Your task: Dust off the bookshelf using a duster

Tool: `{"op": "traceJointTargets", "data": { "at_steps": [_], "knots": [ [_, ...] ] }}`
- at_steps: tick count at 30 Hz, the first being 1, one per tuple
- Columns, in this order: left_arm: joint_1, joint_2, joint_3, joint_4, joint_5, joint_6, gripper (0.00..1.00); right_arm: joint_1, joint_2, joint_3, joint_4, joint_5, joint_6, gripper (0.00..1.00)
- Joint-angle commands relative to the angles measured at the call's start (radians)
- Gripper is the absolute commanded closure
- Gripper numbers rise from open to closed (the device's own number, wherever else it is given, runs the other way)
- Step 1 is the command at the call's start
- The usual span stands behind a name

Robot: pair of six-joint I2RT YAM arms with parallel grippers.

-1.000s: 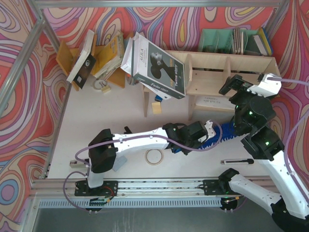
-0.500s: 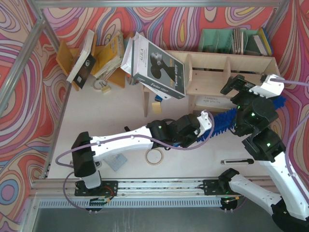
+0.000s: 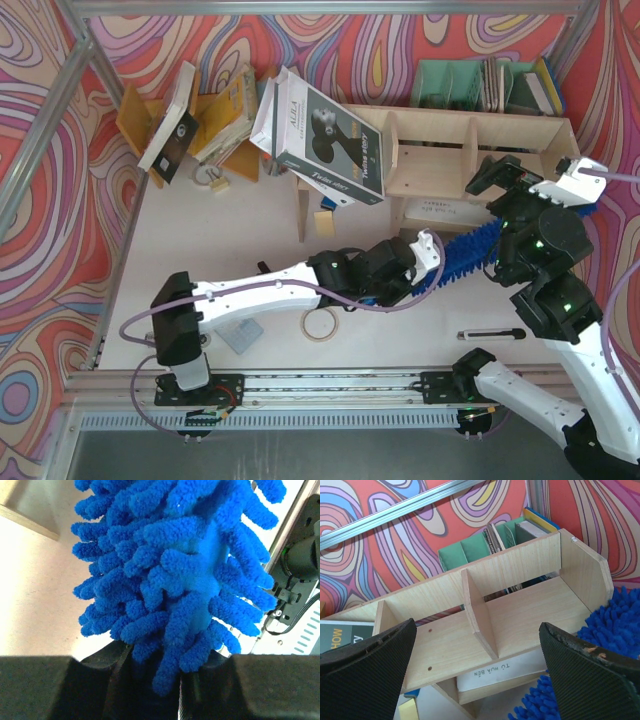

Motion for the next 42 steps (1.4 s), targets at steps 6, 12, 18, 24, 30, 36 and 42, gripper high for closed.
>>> {"op": "traceJointTargets", "data": {
  "at_steps": [6, 12, 18, 24, 30, 36, 42],
  "knots": [
    [0.017, 0.100, -0.034, -0.064, 0.036, -0.044, 1.00, 0.002, 0.006, 0.007, 0.020, 0.014, -0.009, 0.01],
    [0.018, 0.127, -0.046, -0.085, 0.061, -0.032, 1.00, 0.001, 0.024, 0.011, 0.026, 0.007, -0.008, 0.01],
    [0.037, 0.139, -0.050, -0.077, 0.072, -0.035, 1.00, 0.001, 0.020, 0.013, 0.008, -0.001, 0.015, 0.01],
    [0.049, 0.198, -0.020, -0.097, 0.089, -0.031, 1.00, 0.001, 0.015, 0.025, -0.010, -0.001, 0.027, 0.01],
    [0.050, 0.247, 0.008, -0.146, 0.086, -0.024, 1.00, 0.001, 0.013, 0.032, -0.020, -0.004, 0.034, 0.01],
    [0.049, 0.141, -0.066, -0.111, 0.056, -0.045, 1.00, 0.001, 0.012, 0.024, -0.024, -0.007, 0.042, 0.01],
    [0.049, -0.018, -0.166, -0.109, 0.033, -0.069, 1.00, 0.001, 0.008, 0.015, -0.023, -0.004, 0.044, 0.01]
  ]
}}
